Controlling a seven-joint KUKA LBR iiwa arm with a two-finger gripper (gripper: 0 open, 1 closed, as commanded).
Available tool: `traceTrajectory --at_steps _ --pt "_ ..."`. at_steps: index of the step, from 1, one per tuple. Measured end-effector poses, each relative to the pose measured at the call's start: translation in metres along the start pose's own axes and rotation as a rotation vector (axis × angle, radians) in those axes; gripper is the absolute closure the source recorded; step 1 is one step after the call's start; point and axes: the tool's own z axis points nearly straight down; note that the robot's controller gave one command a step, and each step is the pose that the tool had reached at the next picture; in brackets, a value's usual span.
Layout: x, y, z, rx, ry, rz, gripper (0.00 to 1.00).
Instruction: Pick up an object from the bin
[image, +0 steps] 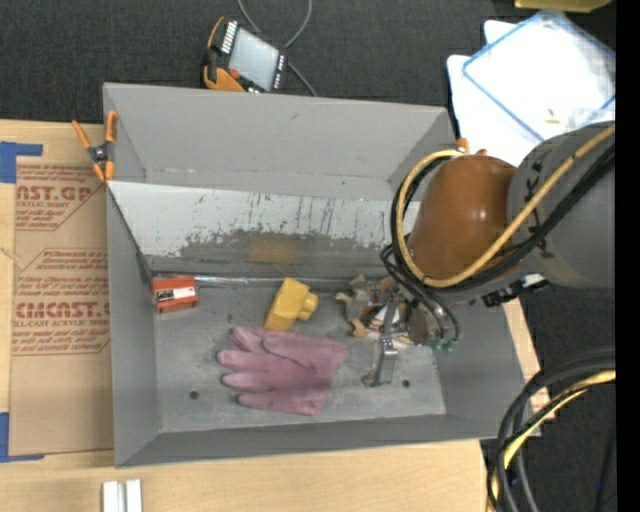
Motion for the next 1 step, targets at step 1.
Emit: traceTrajectory --at_steps 1 --pt "-0.0019 -0.0001 -0.0036 0.000 -0.008 0.000 0.00"
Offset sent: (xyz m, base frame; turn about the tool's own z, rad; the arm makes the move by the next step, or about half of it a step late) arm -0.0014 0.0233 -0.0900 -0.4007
